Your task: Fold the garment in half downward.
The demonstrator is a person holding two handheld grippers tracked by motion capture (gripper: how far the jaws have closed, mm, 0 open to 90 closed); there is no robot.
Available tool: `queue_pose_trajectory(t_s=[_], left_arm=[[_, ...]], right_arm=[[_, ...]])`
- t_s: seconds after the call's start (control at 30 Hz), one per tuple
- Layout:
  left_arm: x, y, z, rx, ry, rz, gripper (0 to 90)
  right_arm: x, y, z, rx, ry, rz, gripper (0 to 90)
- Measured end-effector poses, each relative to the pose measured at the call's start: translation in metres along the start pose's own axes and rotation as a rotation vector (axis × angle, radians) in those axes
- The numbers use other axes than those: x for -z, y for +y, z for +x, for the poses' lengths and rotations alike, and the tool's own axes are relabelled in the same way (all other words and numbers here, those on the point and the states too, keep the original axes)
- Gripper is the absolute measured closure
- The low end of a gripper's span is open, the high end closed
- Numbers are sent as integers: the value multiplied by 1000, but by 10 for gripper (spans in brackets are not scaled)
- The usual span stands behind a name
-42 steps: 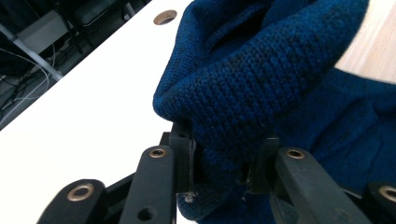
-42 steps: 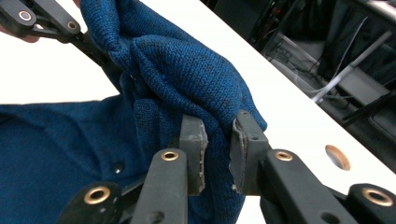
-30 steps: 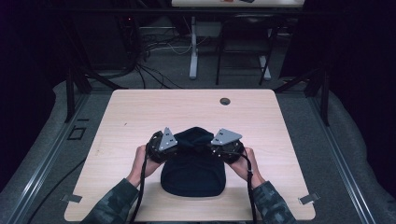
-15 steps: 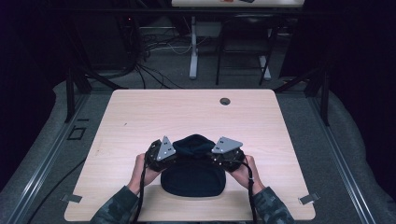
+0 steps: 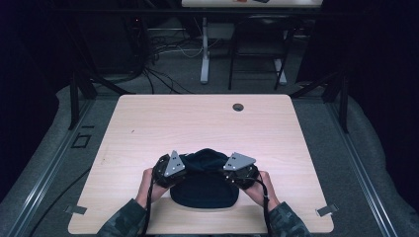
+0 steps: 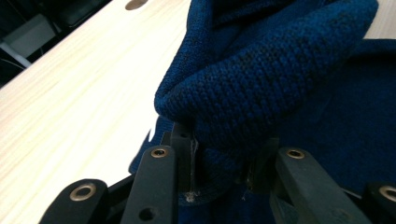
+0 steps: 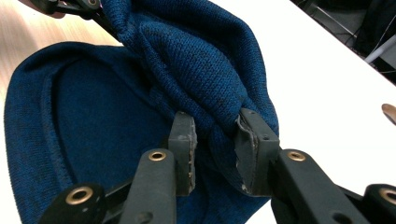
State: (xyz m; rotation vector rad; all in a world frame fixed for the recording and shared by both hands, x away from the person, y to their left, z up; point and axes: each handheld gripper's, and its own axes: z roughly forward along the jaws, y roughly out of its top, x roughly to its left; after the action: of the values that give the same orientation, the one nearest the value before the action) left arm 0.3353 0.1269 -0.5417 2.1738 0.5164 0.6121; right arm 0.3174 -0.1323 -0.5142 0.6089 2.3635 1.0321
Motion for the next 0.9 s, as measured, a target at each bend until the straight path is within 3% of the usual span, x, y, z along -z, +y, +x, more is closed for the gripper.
queue_pose_trajectory(t_s=[0.6, 0.9], left_arm=[[-3, -16, -13, 9, -24, 26, 671], [-5, -23, -14, 30, -52, 58, 618]], right_arm=[[-1, -12, 15, -9, 14, 37, 659], [8, -18, 20, -20, 65, 56, 580]])
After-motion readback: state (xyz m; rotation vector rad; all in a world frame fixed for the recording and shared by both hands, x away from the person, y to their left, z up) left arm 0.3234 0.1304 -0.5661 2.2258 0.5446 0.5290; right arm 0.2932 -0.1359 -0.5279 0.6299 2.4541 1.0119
